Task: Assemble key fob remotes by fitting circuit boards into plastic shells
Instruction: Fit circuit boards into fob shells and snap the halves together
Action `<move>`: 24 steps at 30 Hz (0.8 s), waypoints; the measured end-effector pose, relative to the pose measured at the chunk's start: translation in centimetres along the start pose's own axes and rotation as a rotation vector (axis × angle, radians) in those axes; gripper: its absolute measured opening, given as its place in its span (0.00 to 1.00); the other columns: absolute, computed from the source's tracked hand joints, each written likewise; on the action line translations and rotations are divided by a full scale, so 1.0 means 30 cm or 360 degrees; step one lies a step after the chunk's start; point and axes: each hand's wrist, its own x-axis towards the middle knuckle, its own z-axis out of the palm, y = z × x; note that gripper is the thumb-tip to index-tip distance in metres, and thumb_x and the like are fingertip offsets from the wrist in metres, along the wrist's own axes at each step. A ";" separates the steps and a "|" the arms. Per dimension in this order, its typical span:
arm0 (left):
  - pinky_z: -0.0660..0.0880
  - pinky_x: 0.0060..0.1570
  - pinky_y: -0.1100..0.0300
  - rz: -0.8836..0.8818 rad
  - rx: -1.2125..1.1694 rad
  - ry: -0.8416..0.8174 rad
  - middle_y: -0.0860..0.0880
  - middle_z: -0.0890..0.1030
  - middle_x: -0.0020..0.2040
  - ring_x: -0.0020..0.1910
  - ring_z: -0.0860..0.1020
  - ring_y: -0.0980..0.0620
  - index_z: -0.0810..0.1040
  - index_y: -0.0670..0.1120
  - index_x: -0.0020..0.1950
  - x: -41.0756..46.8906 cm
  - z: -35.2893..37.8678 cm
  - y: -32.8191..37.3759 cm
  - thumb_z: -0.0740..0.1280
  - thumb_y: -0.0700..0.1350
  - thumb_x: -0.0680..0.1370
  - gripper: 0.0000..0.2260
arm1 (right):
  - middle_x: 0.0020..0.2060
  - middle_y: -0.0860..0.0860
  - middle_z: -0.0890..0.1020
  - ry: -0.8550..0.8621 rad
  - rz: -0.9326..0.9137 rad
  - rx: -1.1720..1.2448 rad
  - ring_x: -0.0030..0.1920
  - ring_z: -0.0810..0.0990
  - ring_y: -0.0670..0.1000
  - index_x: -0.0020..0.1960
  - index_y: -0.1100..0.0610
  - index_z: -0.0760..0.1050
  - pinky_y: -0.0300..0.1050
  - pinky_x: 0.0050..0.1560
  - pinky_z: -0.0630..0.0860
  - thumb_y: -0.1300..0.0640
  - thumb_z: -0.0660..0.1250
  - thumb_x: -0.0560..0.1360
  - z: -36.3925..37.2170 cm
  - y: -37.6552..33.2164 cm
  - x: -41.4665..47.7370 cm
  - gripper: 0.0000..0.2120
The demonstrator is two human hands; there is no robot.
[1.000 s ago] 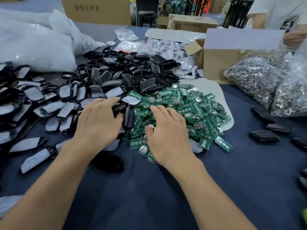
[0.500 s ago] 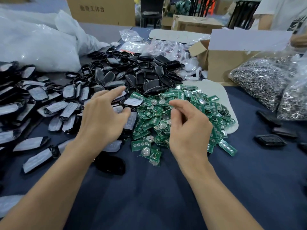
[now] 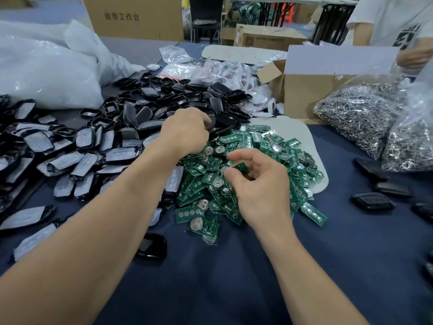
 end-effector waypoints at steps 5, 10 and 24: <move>0.82 0.56 0.47 -0.0023 0.0129 -0.0050 0.48 0.84 0.57 0.55 0.81 0.43 0.84 0.50 0.61 0.016 0.003 0.016 0.68 0.38 0.76 0.16 | 0.37 0.38 0.84 0.0039 -0.0008 -0.0085 0.33 0.80 0.41 0.42 0.45 0.82 0.30 0.35 0.74 0.58 0.80 0.67 -0.018 -0.006 -0.002 0.11; 0.81 0.52 0.51 -0.0067 0.0102 -0.0043 0.50 0.84 0.55 0.53 0.82 0.45 0.84 0.52 0.56 0.031 -0.001 0.003 0.69 0.36 0.76 0.14 | 0.38 0.41 0.85 0.0013 -0.0088 -0.0108 0.37 0.81 0.43 0.34 0.49 0.85 0.36 0.40 0.78 0.70 0.76 0.68 -0.024 -0.006 -0.018 0.16; 0.77 0.42 0.64 0.0019 -0.0804 0.0215 0.48 0.82 0.57 0.51 0.79 0.50 0.81 0.50 0.69 -0.041 -0.046 -0.006 0.68 0.29 0.77 0.24 | 0.34 0.39 0.83 0.0130 -0.0018 -0.0219 0.38 0.80 0.37 0.47 0.43 0.82 0.23 0.35 0.71 0.64 0.75 0.72 -0.027 -0.018 -0.030 0.16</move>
